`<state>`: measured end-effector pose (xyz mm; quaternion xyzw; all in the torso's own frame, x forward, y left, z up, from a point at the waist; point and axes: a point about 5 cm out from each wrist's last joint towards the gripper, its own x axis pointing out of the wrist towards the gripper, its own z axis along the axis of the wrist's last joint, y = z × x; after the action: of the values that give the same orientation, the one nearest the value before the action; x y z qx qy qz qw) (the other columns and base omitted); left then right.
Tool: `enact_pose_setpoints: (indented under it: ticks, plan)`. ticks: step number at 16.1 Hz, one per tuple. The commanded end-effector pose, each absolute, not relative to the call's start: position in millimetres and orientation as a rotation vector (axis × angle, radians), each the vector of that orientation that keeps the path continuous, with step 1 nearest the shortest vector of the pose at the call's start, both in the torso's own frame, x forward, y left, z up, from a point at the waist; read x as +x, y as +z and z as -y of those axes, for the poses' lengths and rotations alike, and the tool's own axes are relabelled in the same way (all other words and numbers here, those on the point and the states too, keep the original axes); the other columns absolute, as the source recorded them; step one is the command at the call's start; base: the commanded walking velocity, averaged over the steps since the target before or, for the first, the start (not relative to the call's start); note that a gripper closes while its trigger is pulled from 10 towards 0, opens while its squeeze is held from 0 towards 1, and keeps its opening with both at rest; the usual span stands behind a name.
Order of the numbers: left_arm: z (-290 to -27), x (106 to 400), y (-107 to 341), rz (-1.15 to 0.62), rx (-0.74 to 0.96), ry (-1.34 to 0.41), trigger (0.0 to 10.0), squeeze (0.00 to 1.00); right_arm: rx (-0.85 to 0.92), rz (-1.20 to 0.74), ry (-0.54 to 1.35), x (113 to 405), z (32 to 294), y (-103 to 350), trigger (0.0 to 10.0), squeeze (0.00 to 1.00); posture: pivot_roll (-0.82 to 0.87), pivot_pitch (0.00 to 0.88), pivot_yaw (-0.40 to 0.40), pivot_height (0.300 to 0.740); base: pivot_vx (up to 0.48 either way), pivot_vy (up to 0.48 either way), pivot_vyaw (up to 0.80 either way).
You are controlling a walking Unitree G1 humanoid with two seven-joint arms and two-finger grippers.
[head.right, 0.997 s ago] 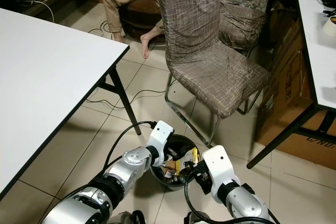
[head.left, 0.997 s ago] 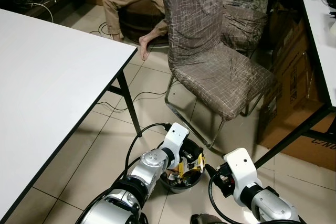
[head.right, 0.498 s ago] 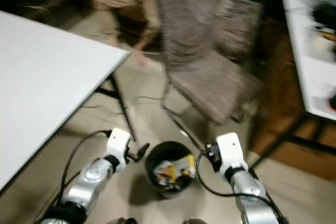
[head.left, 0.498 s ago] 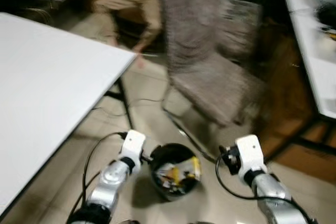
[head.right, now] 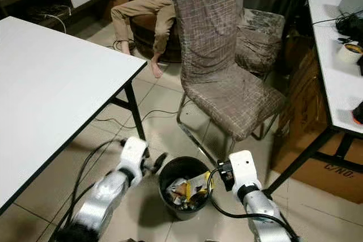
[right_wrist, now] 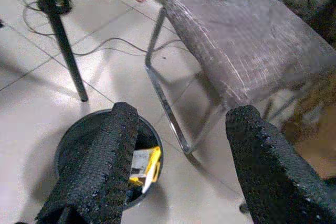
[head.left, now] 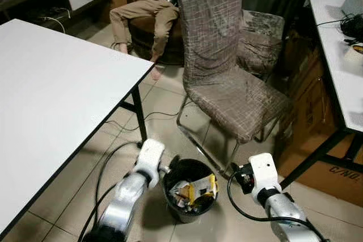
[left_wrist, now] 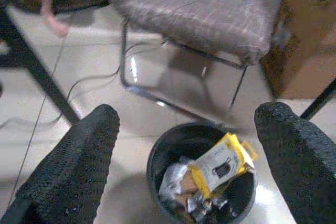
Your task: Picking trash to rubbish bin
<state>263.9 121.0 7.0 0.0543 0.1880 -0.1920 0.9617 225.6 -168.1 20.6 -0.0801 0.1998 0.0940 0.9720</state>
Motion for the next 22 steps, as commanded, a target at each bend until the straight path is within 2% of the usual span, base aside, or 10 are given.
enact_pose_setpoints:
  ticks: [1, 3, 7, 11, 18, 22]
  plan:
    - [-124, 263, 8, -0.385, 0.097, -0.360, 10.0, 0.00, -0.161, -0.400, 0.168, 226, 171, 19, 10.0, 0.00, -0.18, 0.012, -0.033, 0.740, 0.000, 0.000, 0.00]
    - [-124, 262, 11, -0.384, 0.075, -0.341, 10.0, 0.00, -0.134, -0.406, 0.157, 225, 170, 17, 10.0, 0.00, -0.18, 0.012, -0.035, 0.740, 0.000, 0.000, 0.00]
    - [-125, 258, 21, -0.345, 0.155, -0.353, 10.0, 0.00, -0.122, -0.414, 0.123, 227, 167, 12, 10.0, 0.00, -0.15, 0.000, -0.044, 0.740, 0.000, 0.000, 0.00]
    - [-139, 263, 26, -0.347, 0.168, -0.337, 10.0, 0.00, -0.115, -0.414, 0.129, 229, 164, 11, 10.0, 0.00, -0.15, 0.000, -0.024, 0.740, 0.000, -0.444, 0.00]
    - [-137, 257, 26, -0.377, 0.181, -0.346, 10.0, 0.00, -0.102, -0.429, 0.134, 226, 163, 8, 10.0, 0.00, -0.15, 0.010, -0.022, 0.740, 0.000, -0.480, 0.00]
    - [-138, 262, 26, -0.420, 0.122, -0.347, 10.0, 0.00, -0.085, -0.436, 0.123, 224, 165, 6, 10.0, 0.00, -0.16, 0.007, -0.017, 0.740, 0.000, 0.343, 0.00]
